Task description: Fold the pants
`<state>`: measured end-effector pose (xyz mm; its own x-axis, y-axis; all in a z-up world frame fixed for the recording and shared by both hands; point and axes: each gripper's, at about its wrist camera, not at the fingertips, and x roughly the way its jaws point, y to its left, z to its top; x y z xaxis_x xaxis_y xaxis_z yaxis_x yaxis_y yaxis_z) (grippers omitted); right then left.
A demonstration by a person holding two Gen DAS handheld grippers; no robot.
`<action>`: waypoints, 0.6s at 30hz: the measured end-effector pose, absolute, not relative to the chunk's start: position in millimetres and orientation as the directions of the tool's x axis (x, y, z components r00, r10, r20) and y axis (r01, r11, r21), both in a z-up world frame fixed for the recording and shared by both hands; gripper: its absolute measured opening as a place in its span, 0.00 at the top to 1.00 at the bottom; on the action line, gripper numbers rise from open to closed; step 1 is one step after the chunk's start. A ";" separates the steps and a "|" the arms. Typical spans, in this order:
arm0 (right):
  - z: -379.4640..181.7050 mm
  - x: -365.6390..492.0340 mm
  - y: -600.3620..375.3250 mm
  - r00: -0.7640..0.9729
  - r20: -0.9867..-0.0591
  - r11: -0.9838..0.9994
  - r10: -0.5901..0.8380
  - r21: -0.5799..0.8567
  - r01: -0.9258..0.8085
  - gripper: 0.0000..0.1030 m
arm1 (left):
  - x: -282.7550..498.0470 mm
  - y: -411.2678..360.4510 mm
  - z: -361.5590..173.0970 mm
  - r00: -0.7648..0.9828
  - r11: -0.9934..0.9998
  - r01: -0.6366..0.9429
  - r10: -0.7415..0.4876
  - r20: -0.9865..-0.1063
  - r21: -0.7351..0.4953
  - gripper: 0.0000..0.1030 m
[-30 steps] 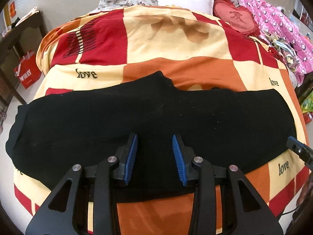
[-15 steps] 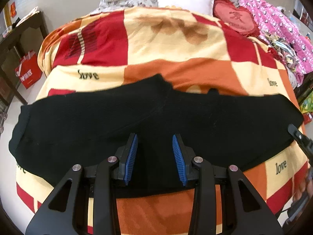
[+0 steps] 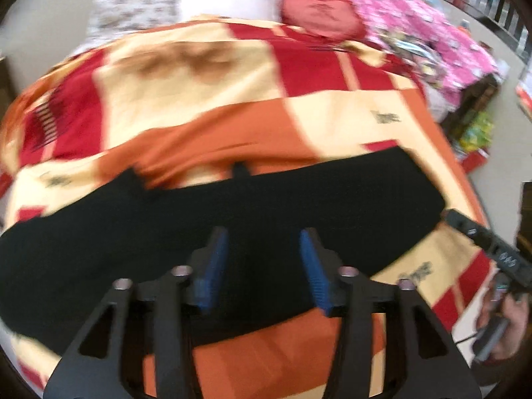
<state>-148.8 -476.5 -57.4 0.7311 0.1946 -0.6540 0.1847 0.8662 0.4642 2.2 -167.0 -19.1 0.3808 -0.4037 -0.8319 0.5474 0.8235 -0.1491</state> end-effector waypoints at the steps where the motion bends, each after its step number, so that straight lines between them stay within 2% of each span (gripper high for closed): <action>1: -60.4 -147.4 -477.8 0.727 -0.656 0.861 0.203 0.473 0.187 0.54 | 3.9 -175.4 -19.3 0.370 0.813 0.561 -0.414 -0.832 -0.155 0.44; 10: -75.2 -135.6 -471.4 0.749 -0.611 0.859 0.258 0.499 0.111 0.53 | 37.5 -285.8 -28.5 0.233 0.700 0.691 -0.451 -0.862 -0.180 0.43; 18: -78.6 -134.6 -475.6 0.768 -0.566 0.833 0.299 0.548 0.079 0.50 | 51.7 -360.7 -50.9 0.145 0.640 0.747 -0.417 -0.897 -0.177 0.43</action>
<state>-134.6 -475.6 -78.6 0.7683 0.2995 -0.5657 0.0789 0.8327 0.5480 51.7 -360.7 -50.9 0.1447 -0.4170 -0.8973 0.7474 0.6404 -0.1771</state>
